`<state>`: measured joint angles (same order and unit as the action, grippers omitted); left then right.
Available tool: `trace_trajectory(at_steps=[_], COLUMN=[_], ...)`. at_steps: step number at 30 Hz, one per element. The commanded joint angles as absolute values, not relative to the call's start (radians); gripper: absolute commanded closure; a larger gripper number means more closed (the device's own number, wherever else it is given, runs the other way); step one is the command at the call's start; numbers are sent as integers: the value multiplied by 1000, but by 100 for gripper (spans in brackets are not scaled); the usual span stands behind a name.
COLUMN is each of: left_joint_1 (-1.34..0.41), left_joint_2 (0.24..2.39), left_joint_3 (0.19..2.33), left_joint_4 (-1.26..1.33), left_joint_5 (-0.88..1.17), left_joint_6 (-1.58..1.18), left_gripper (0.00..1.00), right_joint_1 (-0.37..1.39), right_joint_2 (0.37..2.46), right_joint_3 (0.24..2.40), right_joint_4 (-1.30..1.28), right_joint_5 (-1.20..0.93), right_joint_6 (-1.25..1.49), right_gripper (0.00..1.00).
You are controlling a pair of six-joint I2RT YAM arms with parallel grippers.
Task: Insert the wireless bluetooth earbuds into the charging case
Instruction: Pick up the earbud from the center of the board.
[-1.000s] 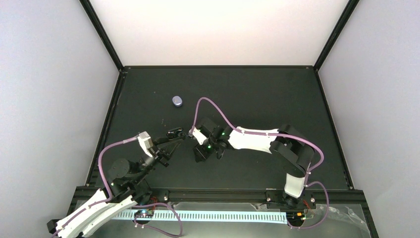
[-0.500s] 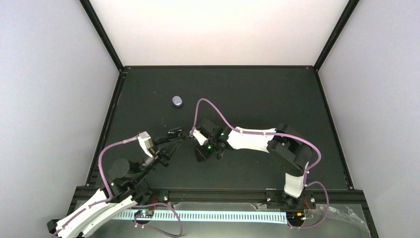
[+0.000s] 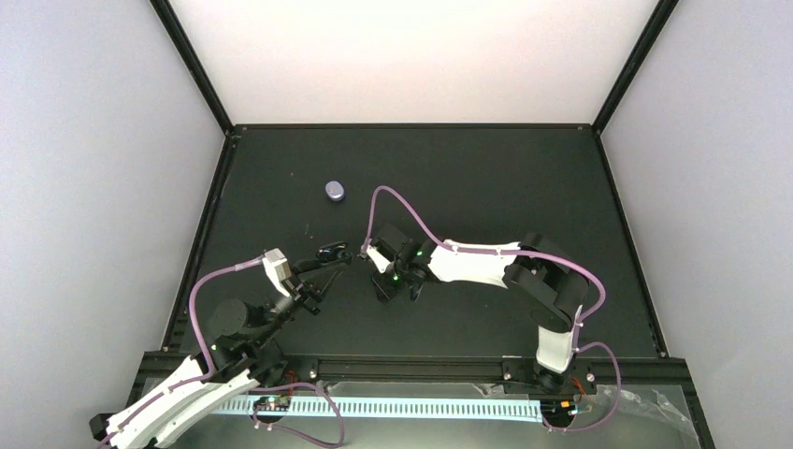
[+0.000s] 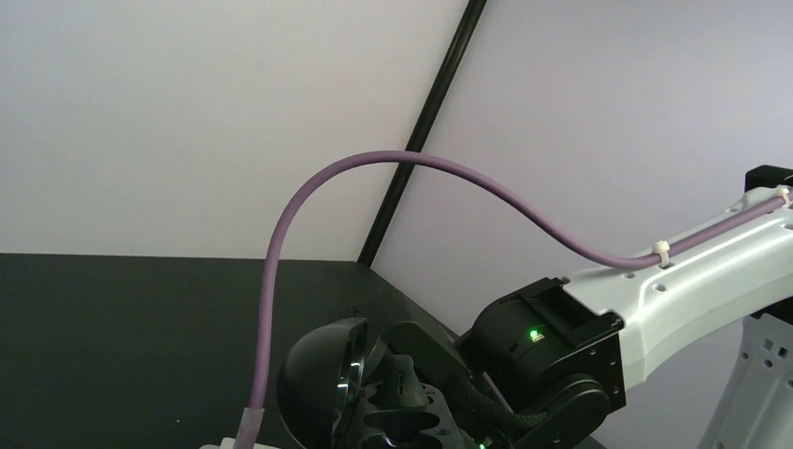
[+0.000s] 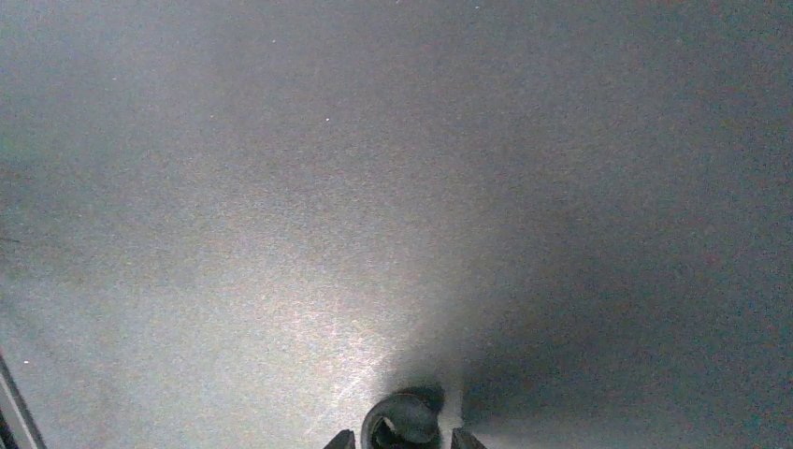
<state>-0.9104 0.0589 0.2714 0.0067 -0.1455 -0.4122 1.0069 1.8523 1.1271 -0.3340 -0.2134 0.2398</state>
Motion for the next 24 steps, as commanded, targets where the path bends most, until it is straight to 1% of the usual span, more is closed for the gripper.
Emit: trace_trajectory(at_steps=[1, 4, 6, 10, 12, 17, 24], left_joint_1=[-915, -914, -914, -915, -914, -914, -914], left_joint_2=[52, 51, 51, 46, 46, 49, 47], left_joint_3=[273, 273, 273, 273, 273, 273, 276], left_joint_4=[1, 0, 0, 0, 1, 6, 1], left_joint_5=[-153, -152, -152, -152, -152, -152, -150], left_joint_6=[-410, -411, -410, -410, -411, -411, -409], left_gripper=[98, 98, 98, 99, 98, 98, 98], right_joint_1=[1006, 1006, 1005, 1008, 1013, 1040, 1050], right_joint_2=[1849, 1840, 1809, 1744, 1729, 1764, 1835], right_joint_3=[1125, 1124, 1108, 1090, 1092, 1130, 1153], right_joint_4=[-333, -332, -307, -271, -270, -308, -332], right_joint_5=[-151, -143, -165, -224, -249, -301, -284], right_joint_6=[248, 249, 246, 241, 239, 221, 240], right_gripper=[75, 76, 75, 63, 59, 58, 58])
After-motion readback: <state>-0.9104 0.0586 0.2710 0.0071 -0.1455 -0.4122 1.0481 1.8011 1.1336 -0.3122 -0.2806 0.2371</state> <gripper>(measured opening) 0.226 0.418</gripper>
